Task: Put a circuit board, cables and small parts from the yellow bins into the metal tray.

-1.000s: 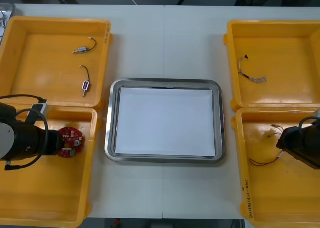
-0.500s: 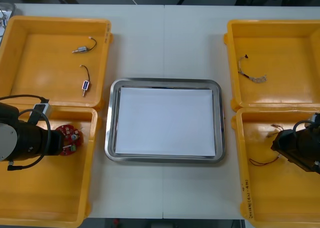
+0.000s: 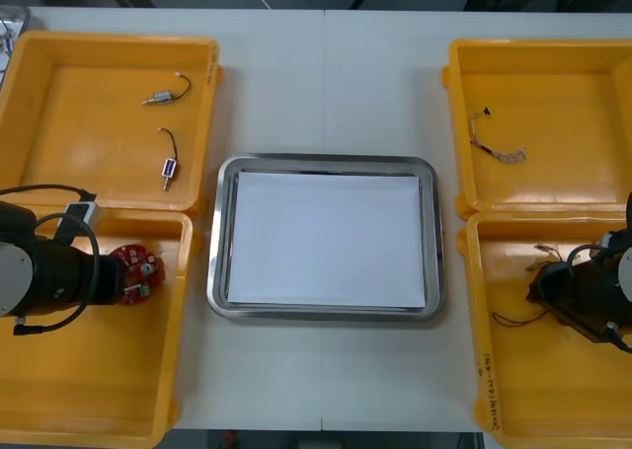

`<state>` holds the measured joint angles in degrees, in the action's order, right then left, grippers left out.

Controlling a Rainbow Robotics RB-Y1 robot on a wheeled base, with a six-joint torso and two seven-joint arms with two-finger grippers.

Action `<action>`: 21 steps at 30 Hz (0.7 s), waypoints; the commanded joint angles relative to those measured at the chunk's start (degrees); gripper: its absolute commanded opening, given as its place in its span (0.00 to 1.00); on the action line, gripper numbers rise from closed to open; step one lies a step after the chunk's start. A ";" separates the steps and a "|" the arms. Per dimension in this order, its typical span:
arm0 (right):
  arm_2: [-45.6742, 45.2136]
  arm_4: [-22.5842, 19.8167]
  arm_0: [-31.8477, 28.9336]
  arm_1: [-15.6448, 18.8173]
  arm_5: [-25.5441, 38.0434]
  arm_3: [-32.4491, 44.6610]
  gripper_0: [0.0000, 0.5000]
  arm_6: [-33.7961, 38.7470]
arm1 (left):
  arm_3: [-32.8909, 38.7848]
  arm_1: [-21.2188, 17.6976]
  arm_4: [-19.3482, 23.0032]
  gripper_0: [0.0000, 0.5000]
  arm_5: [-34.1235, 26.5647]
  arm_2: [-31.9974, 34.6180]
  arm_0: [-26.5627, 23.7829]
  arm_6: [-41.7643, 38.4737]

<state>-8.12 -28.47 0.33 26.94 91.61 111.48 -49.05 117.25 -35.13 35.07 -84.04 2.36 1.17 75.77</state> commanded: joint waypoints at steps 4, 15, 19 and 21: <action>1.35 0.96 -0.86 -0.48 -1.00 -0.83 1.00 4.23 | 6.06 1.20 1.23 0.00 -8.07 4.68 -0.81 -3.79; 1.79 1.05 -0.86 -0.48 -1.17 -1.79 0.57 4.84 | 11.34 0.50 3.25 0.00 -22.66 6.96 -8.81 -5.81; 1.79 0.96 -0.77 -0.48 -0.91 -1.79 0.14 4.93 | 11.86 0.41 4.31 0.00 -25.96 6.52 -12.06 -6.78; 1.79 1.05 -0.77 -0.48 -0.82 -1.79 0.02 4.93 | 12.39 0.41 4.84 0.00 -25.96 5.47 -14.00 -8.19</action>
<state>-7.87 -28.05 0.38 26.94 90.58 110.98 -45.84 127.03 -35.06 38.88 -109.35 8.04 -8.57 75.46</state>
